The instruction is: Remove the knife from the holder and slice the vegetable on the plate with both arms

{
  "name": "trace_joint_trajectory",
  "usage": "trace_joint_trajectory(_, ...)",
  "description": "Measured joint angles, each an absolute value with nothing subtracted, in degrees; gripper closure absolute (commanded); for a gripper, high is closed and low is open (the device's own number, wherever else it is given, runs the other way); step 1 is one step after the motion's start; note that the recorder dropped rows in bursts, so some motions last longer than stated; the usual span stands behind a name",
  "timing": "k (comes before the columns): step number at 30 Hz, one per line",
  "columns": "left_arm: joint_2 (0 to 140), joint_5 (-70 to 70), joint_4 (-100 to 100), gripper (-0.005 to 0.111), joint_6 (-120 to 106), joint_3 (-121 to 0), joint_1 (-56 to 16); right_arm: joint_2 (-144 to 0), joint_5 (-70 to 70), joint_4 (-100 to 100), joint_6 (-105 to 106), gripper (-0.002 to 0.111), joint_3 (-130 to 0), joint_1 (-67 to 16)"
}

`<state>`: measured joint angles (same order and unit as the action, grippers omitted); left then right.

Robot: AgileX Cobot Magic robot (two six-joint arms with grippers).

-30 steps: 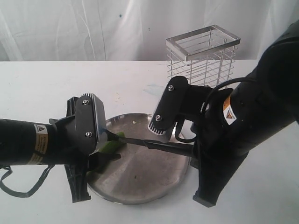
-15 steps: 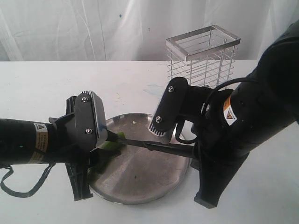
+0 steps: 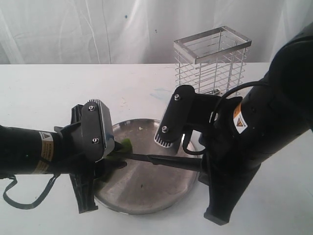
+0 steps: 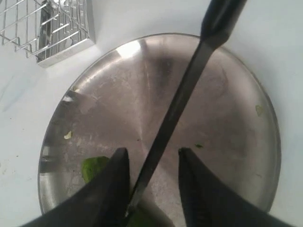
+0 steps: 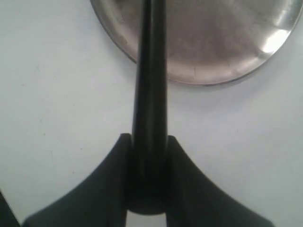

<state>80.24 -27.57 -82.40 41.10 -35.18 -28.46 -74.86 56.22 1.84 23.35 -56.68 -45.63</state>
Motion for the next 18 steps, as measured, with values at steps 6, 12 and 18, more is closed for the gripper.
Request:
trace_joint_trajectory(6,80.81,-27.57,-81.73,0.081,40.34,-35.67,-28.46,-74.86,56.34,1.84,23.45,0.108,-56.68,-45.63)
trace_joint_trajectory(12,81.41,-27.69,-82.33,0.096,39.77,-36.75,-28.56,-74.86,56.23,3.03,23.72,0.108,-56.68,-45.63)
trace_joint_trajectory(18,84.34,-29.81,-82.33,0.096,39.77,-37.0,-28.56,-74.86,56.54,2.92,24.36,0.108,-56.68,-45.63)
